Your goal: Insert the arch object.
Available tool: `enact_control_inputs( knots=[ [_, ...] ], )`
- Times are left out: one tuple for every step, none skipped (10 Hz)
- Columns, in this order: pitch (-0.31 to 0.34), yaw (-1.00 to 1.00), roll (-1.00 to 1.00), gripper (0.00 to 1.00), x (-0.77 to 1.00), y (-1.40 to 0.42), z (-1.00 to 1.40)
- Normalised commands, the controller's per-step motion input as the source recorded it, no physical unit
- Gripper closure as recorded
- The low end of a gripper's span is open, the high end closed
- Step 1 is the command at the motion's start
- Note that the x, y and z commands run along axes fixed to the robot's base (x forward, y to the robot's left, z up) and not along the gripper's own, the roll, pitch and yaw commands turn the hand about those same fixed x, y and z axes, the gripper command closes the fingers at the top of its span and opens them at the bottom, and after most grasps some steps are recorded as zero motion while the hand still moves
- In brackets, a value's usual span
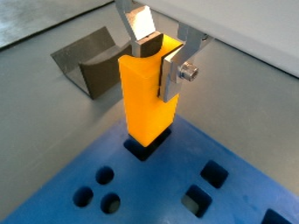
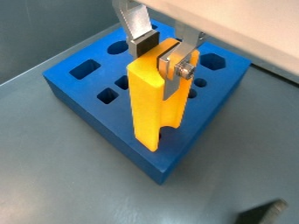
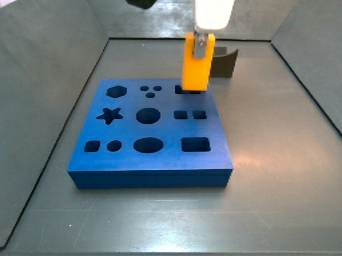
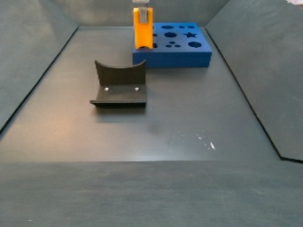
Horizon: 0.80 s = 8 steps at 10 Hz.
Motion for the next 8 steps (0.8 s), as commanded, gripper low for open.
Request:
enact_control_inputs(
  knots=[
    [0.0, -0.15, -0.03, 1.0, -0.37, -0.01, -0.22],
    [0.0, -0.21, 0.0, 1.0, -0.38, -0.09, -0.18],
    [0.0, -0.06, 0.0, 1.0, -0.25, -0.15, -0.15],
    [-0.07, 0.01, -0.03, 1.0, 0.0, -0.1, -0.21],
    [-0.076, 0.04, 0.0, 1.0, 0.09, -0.02, -0.29],
    [-0.004, 0.05, 0.0, 1.0, 0.25, 0.0, -0.31],
    [-0.014, 0.11, 0.06, 1.0, 0.2, 0.0, -0.4],
    [-0.036, 0.13, 0.06, 1.0, 0.14, 0.0, -0.43]
  ],
)
